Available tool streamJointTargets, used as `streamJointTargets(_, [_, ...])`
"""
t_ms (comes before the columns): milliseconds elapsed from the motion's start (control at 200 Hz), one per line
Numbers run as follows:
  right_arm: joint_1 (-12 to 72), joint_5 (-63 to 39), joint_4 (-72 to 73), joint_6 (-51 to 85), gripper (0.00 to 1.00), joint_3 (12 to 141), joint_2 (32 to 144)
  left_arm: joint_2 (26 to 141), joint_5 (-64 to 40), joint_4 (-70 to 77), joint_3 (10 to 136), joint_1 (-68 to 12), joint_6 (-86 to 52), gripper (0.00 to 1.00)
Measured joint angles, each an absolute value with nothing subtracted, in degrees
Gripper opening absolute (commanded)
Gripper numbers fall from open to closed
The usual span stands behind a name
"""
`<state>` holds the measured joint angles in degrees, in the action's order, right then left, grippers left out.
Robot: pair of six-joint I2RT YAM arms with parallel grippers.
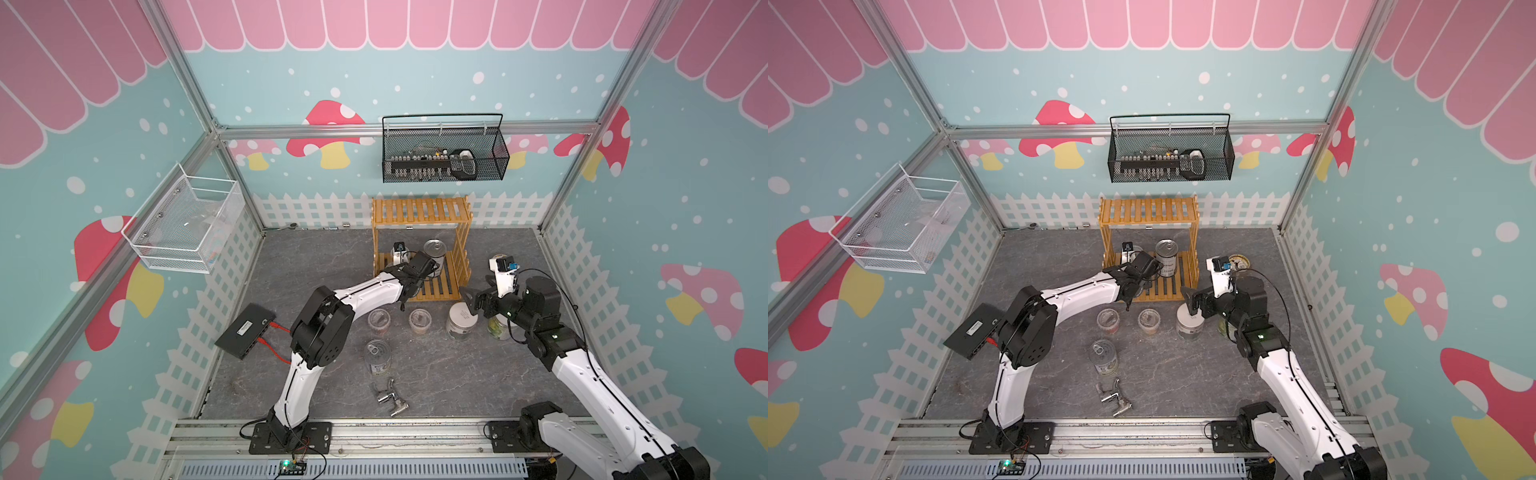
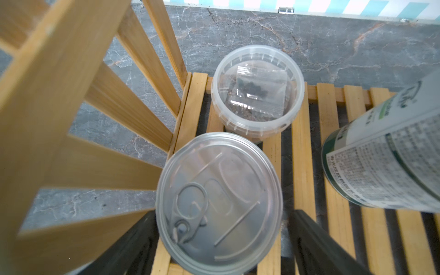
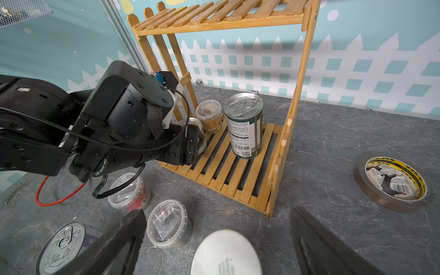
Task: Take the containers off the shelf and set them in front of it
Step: 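Pick up a container from the shelf.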
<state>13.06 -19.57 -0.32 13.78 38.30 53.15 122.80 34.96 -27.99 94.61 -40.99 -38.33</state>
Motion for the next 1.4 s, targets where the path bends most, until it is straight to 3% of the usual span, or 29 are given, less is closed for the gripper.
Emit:
streamJointTargets(295, [13.06, -20.03, 0.03, 13.78, 0.99, 38.19, 53.23, 123.5, 34.74, -27.94, 95.2, -40.6, -36.84, 0.67])
streamJointTargets(565, [13.06, -20.18, 0.05, 13.78, 0.99, 38.19, 53.34, 123.55, 34.33, -27.73, 95.22, -40.53, -35.55, 0.63])
streamJointTargets(1401, [13.06, -20.43, 0.05, 13.78, 0.99, 38.19, 53.41, 117.23, 30.44, -26.65, 89.67, -42.41, -33.61, 0.62])
